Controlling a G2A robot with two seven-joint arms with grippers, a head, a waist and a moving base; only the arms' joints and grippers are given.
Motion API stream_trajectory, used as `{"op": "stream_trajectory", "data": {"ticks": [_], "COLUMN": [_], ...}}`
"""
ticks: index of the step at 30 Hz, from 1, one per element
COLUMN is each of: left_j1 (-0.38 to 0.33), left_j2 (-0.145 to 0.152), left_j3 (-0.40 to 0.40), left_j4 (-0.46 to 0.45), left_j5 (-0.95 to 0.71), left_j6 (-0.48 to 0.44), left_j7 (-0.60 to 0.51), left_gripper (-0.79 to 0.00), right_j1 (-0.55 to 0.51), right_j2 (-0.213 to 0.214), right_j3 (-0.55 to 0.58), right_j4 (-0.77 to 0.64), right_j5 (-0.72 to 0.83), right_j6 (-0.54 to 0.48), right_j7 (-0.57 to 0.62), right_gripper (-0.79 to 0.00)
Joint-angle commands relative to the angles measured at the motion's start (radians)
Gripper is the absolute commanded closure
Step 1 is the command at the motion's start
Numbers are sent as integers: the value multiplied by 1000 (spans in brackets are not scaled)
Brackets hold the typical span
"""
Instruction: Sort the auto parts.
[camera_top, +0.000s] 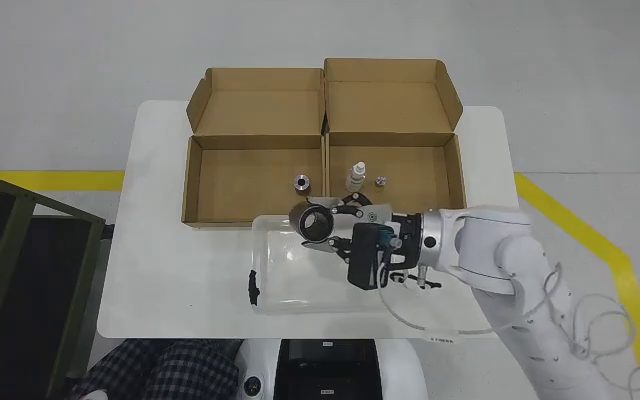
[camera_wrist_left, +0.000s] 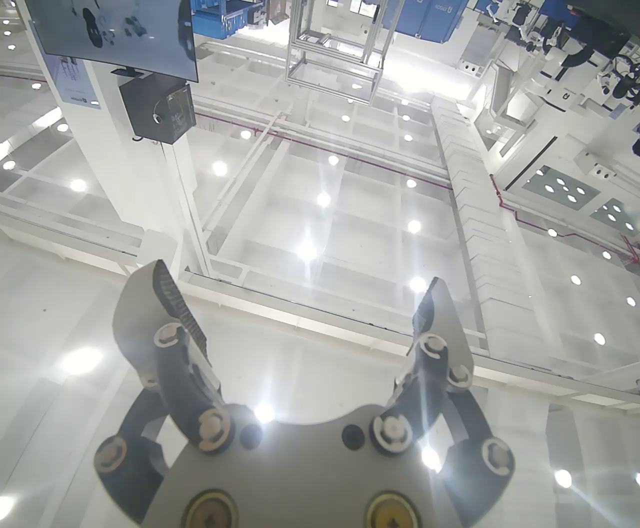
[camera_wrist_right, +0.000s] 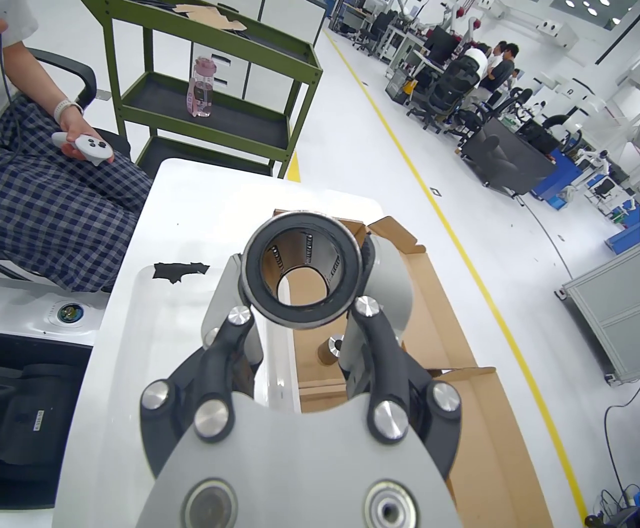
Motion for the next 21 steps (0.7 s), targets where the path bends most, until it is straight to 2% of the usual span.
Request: {"op": "stream_trajectory", "data": {"ticks": [1, 21], "left_j1": [0, 0], "left_j2": [0, 0], "left_j3": [0, 0], "left_j4": [0, 0], "left_j5": [0, 0], "left_j6": [0, 0], "left_j7": [0, 0], "left_gripper": [-785, -785], "right_j1": [1, 30], "right_j2": [2, 14], "right_j3": [7, 36], "right_j4": [-5, -12], "right_j5": [2, 23], "right_j6": [2, 17], "right_j7": [-5, -24], "right_gripper": [0, 0]}}
